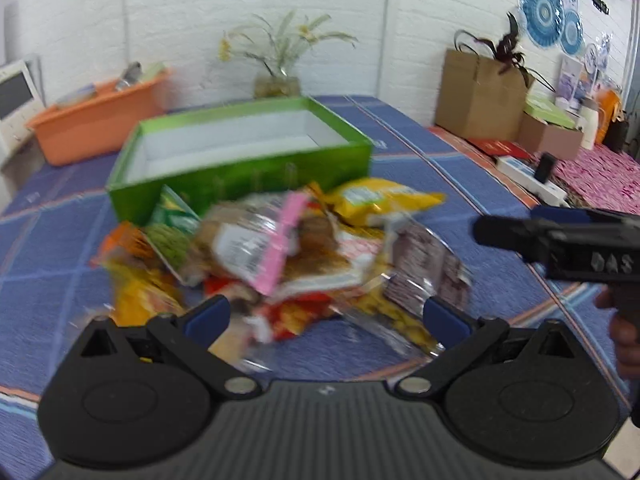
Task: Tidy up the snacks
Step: 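Grasp the brown chocolate snack bag with the right gripper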
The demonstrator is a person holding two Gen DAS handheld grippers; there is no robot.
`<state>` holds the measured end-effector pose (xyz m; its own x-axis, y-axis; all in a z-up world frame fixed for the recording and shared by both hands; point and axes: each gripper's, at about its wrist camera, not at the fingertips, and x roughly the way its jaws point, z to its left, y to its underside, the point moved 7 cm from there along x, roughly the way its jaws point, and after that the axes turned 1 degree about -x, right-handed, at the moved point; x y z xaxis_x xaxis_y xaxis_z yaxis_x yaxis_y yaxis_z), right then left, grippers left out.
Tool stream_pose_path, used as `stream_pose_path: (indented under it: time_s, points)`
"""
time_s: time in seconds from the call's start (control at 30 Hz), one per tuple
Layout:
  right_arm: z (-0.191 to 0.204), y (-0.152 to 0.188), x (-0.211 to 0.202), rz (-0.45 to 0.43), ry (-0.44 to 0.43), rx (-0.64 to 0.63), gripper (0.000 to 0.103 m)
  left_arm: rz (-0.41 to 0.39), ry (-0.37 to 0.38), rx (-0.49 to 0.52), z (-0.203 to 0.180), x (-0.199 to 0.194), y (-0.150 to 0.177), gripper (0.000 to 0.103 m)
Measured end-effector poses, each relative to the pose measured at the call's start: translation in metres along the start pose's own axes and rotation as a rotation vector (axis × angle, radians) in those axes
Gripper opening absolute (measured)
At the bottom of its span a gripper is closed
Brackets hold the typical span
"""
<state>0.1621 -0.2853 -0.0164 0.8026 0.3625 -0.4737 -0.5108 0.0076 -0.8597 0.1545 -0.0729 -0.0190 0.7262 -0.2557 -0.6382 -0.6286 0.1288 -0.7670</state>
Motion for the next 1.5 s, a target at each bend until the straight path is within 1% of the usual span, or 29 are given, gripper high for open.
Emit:
stream_pose_path:
  time_s: [0.07,0.1,0.2,0.27,0.37,0.5,0.7,0.93,1.0,1.07,1.1,1.13,1.17,1.3,1.37,1.4,1.43,1.47,1.5]
  points:
    - [-0.002,0.006,0.011,0.043,-0.050,0.012,0.103,0.030,0.034,0.003,-0.012,0.007,0.007,0.103]
    - [-0.002,0.009,0.016,0.058,-0.073,0.004,0.103,0.036,0.037,0.004,-0.016,0.010,0.008,0.103]
    - [-0.001,0.014,0.027,0.081,-0.112,-0.015,0.103,0.038,-0.009,0.004,-0.021,0.021,0.010,0.103]
    - [-0.001,0.015,0.033,0.098,-0.141,-0.012,0.103,0.054,-0.028,-0.022,-0.019,0.031,0.011,0.103]
    - [0.001,0.015,0.044,0.131,-0.140,-0.043,0.103,0.062,-0.027,-0.062,-0.020,0.040,0.012,0.103]
    - [-0.005,0.011,0.050,0.144,-0.170,-0.032,0.103,0.042,-0.040,-0.054,-0.025,0.045,0.010,0.103]
    - [-0.010,0.012,0.054,0.141,-0.215,0.014,0.103,0.014,-0.023,-0.055,-0.028,0.050,0.008,0.103]
    - [-0.008,0.006,0.057,0.119,-0.225,-0.050,0.103,-0.022,-0.005,-0.016,-0.034,0.047,0.010,0.102]
    - [-0.007,0.006,0.061,0.134,-0.242,-0.039,0.103,-0.037,0.001,-0.007,-0.036,0.047,0.010,0.097]
    - [-0.008,0.012,0.068,0.194,-0.289,0.031,0.103,-0.046,0.001,0.000,-0.037,0.047,0.010,0.094]
    - [-0.008,0.014,0.069,0.208,-0.313,0.061,0.103,-0.049,0.005,0.004,-0.037,0.046,0.009,0.093]
    - [-0.006,0.015,0.069,0.204,-0.312,0.057,0.103,-0.054,0.012,0.012,-0.038,0.045,0.009,0.087]
    - [-0.003,0.016,0.066,0.208,-0.314,0.039,0.103,-0.057,0.025,0.021,-0.039,0.043,0.009,0.079]
    - [-0.003,0.017,0.055,0.206,-0.305,0.079,0.103,-0.068,0.032,0.053,-0.039,0.037,0.010,0.074]
    - [-0.001,0.019,0.048,0.206,-0.311,0.077,0.103,-0.069,0.046,0.058,-0.038,0.031,0.012,0.069]
    - [0.001,0.021,0.044,0.206,-0.310,0.072,0.103,-0.065,0.054,0.063,-0.038,0.028,0.013,0.069]
    - [0.005,0.022,0.041,0.205,-0.304,0.062,0.099,-0.062,0.062,0.069,-0.039,0.025,0.015,0.068]
    - [0.008,0.023,0.037,0.202,-0.294,0.050,0.098,-0.059,0.069,0.072,-0.039,0.023,0.016,0.067]
    - [0.010,0.024,0.034,0.199,-0.283,0.039,0.093,-0.055,0.081,0.071,-0.039,0.021,0.018,0.067]
